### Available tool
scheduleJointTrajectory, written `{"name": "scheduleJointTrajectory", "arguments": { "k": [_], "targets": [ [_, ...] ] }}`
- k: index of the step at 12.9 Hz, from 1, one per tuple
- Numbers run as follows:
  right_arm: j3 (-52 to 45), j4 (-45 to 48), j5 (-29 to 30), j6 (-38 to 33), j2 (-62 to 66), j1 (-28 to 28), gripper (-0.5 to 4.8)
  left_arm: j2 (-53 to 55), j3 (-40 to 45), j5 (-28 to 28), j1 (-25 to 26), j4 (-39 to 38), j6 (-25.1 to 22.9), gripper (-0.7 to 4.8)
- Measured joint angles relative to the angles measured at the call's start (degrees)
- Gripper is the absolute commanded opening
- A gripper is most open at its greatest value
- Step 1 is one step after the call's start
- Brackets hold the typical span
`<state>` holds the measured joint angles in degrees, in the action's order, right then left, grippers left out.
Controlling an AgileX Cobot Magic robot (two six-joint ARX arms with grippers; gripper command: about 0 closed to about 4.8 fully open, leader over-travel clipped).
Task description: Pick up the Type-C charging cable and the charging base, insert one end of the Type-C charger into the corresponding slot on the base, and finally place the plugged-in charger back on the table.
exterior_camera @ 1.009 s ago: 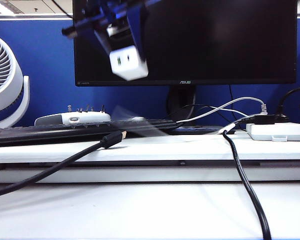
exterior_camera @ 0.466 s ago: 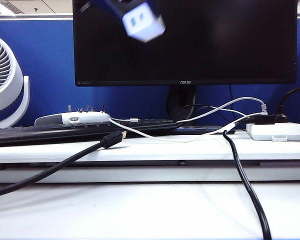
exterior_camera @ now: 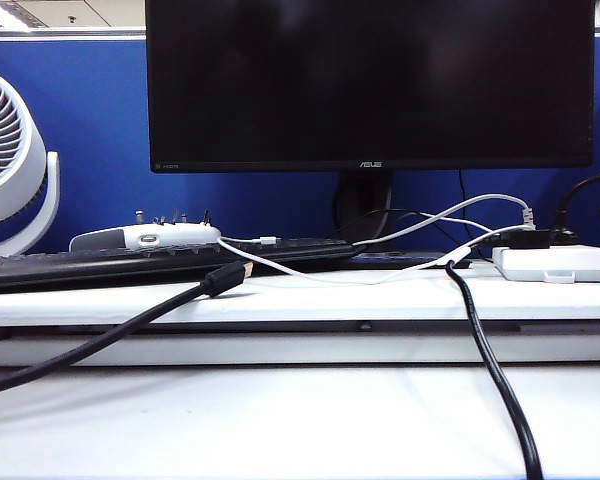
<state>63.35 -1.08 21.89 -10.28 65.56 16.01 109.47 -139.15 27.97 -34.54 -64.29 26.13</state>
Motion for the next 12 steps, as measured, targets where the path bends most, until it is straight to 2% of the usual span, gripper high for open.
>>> {"name": "scheduleJointTrajectory", "arguments": {
  "k": [1,3,6,7,9,10,11,12],
  "targets": [
    [0.0,0.04,0.11,0.0,0.0,0.0,-0.01,-0.44,-0.61,2.4,0.42,3.72,2.23,1.7],
    [0.0,0.11,1.42,0.0,0.0,0.0,-0.01,-0.79,-0.85,6.03,1.44,12.09,9.57,1.7],
    [0.0,0.28,3.43,0.0,-0.02,0.0,-0.01,-1.14,-0.85,5.25,2.08,25.27,18.93,1.7],
    [0.0,0.28,3.43,0.0,-0.02,0.0,-0.01,-1.14,-0.85,3.69,2.16,27.78,20.7,1.7],
    [0.0,0.31,3.45,0.0,0.0,0.09,-0.01,-1.4,-0.81,-3.98,2.27,30.4,22.84,1.54],
    [0.0,0.28,3.43,0.0,0.0,0.55,-0.01,-1.75,-0.79,-8.02,2.27,30.4,22.88,0.97],
    [0.0,0.33,3.41,0.0,0.11,1.62,-0.01,-2.34,-0.79,-11.8,2.29,30.58,22.77,0.77],
    [0.0,0.37,3.43,0.0,0.72,3.15,-0.02,-2.95,-0.79,-12.66,2.56,32.0,22.32,0.77]
  ]
}}
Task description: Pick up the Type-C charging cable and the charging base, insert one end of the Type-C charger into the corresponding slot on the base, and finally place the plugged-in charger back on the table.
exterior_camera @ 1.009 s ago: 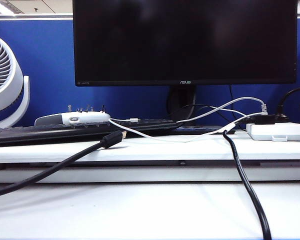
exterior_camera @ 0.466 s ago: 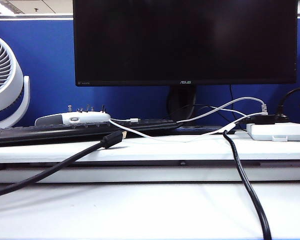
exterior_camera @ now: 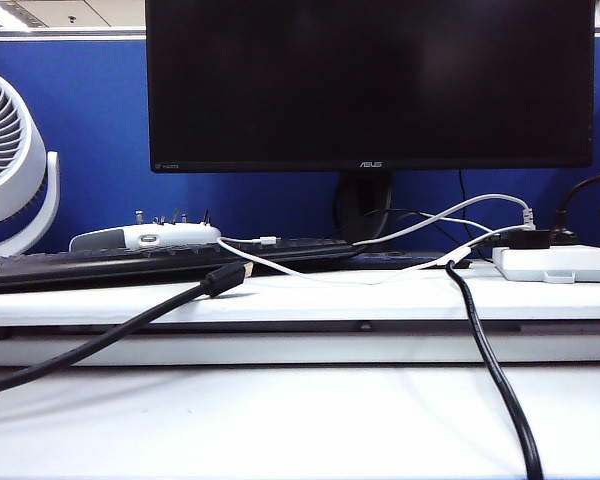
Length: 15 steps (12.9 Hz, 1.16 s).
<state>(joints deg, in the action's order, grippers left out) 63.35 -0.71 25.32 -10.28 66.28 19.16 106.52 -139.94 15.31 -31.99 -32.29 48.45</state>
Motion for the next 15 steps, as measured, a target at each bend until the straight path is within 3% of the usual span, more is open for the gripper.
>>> {"name": "scheduleJointTrajectory", "arguments": {
  "k": [4,8,10,14,15],
  "targets": [
    [0.85,-0.5,-3.87,-2.91,6.05,8.94,-0.02,-2.45,0.11,1.16,0.59,1.14,-1.51,0.79],
    [9.22,-1.64,-5.7,-22.43,17.99,10.82,-0.03,-5.79,0.04,4.15,0.81,-0.59,-3.28,0.79],
    [14.01,-1.68,-6.29,-35.65,24.74,11.17,-0.03,-7.13,-0.02,5.01,0.81,-1.38,-4.55,0.79],
    [17.42,-1.33,-10.58,-51.32,33.94,13.77,-0.03,-8.57,-0.02,7.56,0.79,-1.44,-5.16,0.79],
    [17.38,-1.42,-12.2,-58.1,37.94,14.73,3.52,-8.74,-0.04,8.96,0.79,-1.53,-5.18,0.79]
  ]
}}
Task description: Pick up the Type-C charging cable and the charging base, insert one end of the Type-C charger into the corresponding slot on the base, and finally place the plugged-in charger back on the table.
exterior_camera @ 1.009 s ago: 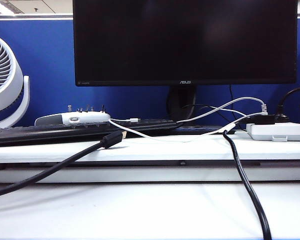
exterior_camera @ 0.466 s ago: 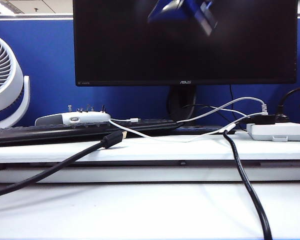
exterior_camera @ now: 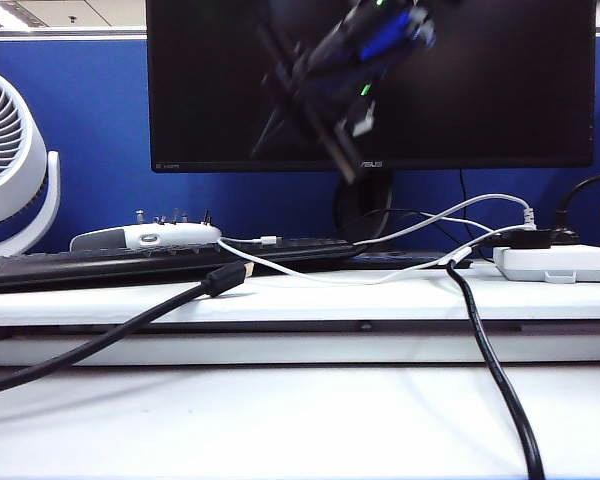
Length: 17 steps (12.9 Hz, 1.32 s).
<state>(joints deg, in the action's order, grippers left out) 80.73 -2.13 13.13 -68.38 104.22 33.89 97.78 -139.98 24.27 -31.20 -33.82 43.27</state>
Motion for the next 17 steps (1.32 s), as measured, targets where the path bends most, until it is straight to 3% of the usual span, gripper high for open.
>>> {"name": "scheduleJointTrajectory", "arguments": {
  "k": [1,2,3,4,7,11,14,15,16,17],
  "targets": [
    [0.0,3.23,-2.43,-1.09,4.04,1.42,3.5,-0.76,-0.02,1.14,0.0,-0.17,0.0,0.79],
    [0.02,1.55,1.57,6.62,4.04,2.51,3.4,-0.74,-0.02,2.45,0.02,-0.26,0.0,0.79],
    [0.02,-1.75,2.19,9.64,4.07,3.23,3.04,-0.74,-0.02,2.71,0.0,-0.28,0.0,0.79],
    [0.02,-5.03,2.58,15.54,4.07,4.81,3.01,-0.74,-0.02,2.67,0.04,-0.26,0.0,0.79],
    [0.02,-7.28,1.14,20.57,4.07,6.4,2.69,-0.74,-0.02,2.69,0.04,-0.26,0.0,0.79],
    [0.02,-10.01,-2.95,29.35,4.07,6.25,2.69,-0.81,-0.02,2.73,0.04,-0.26,0.0,0.79],
    [0.04,-10.38,-3.02,31.23,5.01,6.25,2.69,-1.01,-0.02,2.73,0.02,-0.26,0.0,0.79],
    [0.02,-10.69,-3.02,31.28,5.81,6.25,1.72,-1.01,-0.02,2.73,0.02,-0.26,0.0,0.79],
    [0.02,-11.39,-3.02,31.34,7.45,6.23,0.19,-1.03,-0.02,2.75,0.02,-0.26,0.0,0.79],
    [0.0,-11.78,-3.02,31.36,8.02,6.23,-0.02,-1.03,-0.02,2.84,0.02,-0.26,0.0,0.79]
  ]
}}
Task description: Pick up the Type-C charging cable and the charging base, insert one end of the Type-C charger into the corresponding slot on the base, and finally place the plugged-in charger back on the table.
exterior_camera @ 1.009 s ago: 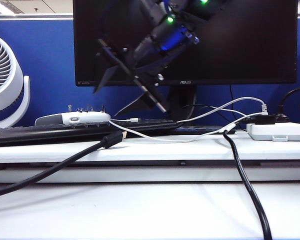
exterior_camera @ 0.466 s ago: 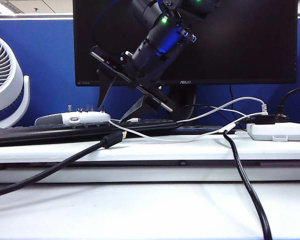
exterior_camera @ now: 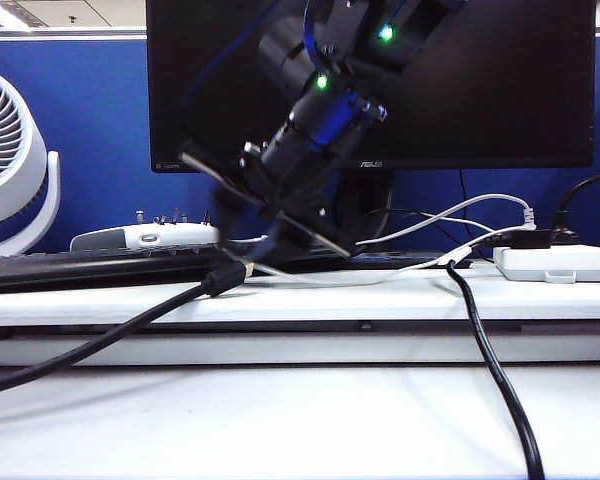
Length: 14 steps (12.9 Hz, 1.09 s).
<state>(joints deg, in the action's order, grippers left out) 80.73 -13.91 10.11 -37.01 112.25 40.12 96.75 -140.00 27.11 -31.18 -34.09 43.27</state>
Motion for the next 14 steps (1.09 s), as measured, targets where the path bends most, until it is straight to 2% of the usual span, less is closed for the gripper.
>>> {"name": "scheduleJointTrajectory", "arguments": {
  "k": [2,3,4,5,7,9,10,11,12,13,14],
  "targets": [
    [0.0,-1.73,-0.04,2.56,-0.13,-0.15,-0.01,-0.31,0.0,0.59,0.0,0.0,0.0,0.79],
    [-0.02,-8.15,-2.97,8.15,-2.78,-0.46,-0.01,-0.44,0.0,0.74,0.02,0.02,0.0,0.79],
    [0.02,-34.71,-8.48,46.6,-18.43,-10.25,-0.02,-0.42,0.0,0.76,0.0,0.66,0.0,0.79],
    [-0.04,-37.42,-8.9,57.9,-17.29,-10.23,-0.02,-0.42,0.0,0.79,0.0,1.75,0.0,0.79],
    [-0.07,-39.41,-8.59,59.89,-14.73,-10.08,-0.01,-0.42,0.0,0.76,0.02,1.75,0.0,0.79],
    [-0.26,-43.45,-5.09,62.16,-11.65,-9.77,0.03,-0.42,0.0,0.79,0.02,1.75,0.0,0.79],
    [-0.26,-43.52,-4.87,62.14,-11.45,-9.25,0.67,-0.42,0.0,0.81,0.0,1.75,0.0,0.79],
    [-0.24,-43.41,-4.87,62.14,-11.47,-8.7,1.88,-0.42,0.0,0.81,0.0,1.75,0.0,0.79],
    [-0.24,-43.47,-4.85,61.9,-11.45,-8.55,2.57,-0.42,0.0,0.83,0.0,1.75,0.02,0.79],
    [0.55,-39.36,1.57,54.16,-18.01,-8.63,2.56,-0.42,0.0,1.27,0.0,1.75,0.02,0.79],
    [8.55,-35.98,4.07,46.9,-20.17,-8.63,2.56,-0.42,0.0,1.25,0.0,1.75,0.02,0.79]
  ]
}}
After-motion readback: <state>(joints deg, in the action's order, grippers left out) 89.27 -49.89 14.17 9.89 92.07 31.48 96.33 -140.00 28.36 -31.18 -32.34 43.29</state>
